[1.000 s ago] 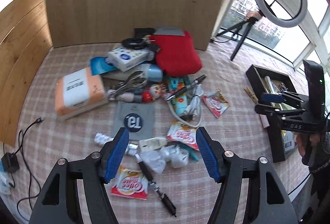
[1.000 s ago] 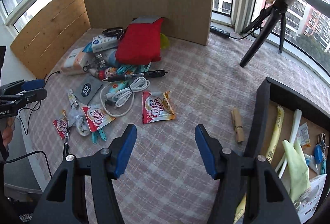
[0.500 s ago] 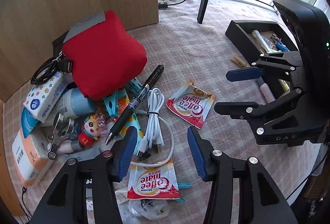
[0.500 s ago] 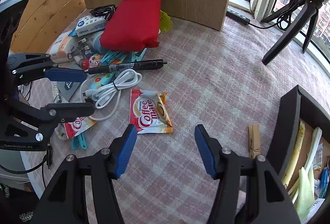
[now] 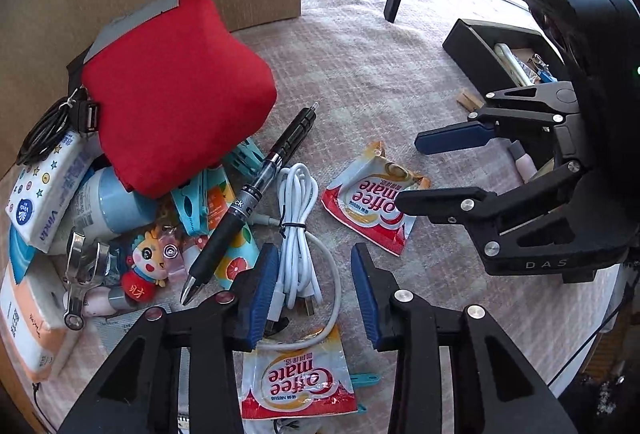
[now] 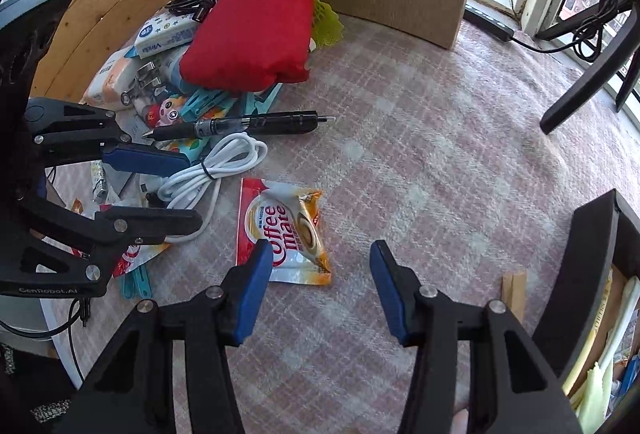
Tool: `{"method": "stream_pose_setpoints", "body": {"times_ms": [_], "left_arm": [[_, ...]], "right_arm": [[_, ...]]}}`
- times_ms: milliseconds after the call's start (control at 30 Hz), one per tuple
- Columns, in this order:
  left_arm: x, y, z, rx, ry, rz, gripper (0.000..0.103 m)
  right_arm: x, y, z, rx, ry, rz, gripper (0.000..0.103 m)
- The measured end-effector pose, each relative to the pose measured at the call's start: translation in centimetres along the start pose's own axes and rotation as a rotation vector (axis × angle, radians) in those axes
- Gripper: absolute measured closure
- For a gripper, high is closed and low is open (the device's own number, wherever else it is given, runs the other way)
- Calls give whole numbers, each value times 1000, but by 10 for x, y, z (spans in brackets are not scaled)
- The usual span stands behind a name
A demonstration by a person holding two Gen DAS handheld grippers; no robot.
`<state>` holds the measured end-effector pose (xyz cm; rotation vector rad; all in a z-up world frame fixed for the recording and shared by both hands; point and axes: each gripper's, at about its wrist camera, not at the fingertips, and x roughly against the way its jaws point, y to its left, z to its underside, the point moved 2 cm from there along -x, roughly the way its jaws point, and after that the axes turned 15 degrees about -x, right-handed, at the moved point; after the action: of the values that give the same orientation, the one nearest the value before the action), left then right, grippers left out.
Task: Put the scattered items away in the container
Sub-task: 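Grasp the white cable with the left gripper while the right grasps the coffee-mate sachet, then carry the white cable and coffee-mate sachet into the tray and release both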
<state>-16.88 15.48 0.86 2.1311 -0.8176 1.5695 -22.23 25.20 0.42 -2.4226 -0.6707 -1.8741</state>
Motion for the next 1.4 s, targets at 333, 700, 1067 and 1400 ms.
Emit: {"method": "stream_pose_setpoints", "body": {"times_ms": [333, 700, 1067, 1400], "left_arm": [[-9, 6, -1, 33, 6, 18, 85], [30, -10, 9, 55, -88, 26, 85], [79, -54, -16, 25, -203, 40, 86], [70, -169, -79, -140, -249, 196, 85]], "right_arm": [[-5, 15, -4, 56, -8, 39, 91], [41, 6, 19, -48, -100, -11, 95], [125, -30, 63, -191, -242, -28, 95], [218, -159, 120, -455, -371, 130, 95]]}}
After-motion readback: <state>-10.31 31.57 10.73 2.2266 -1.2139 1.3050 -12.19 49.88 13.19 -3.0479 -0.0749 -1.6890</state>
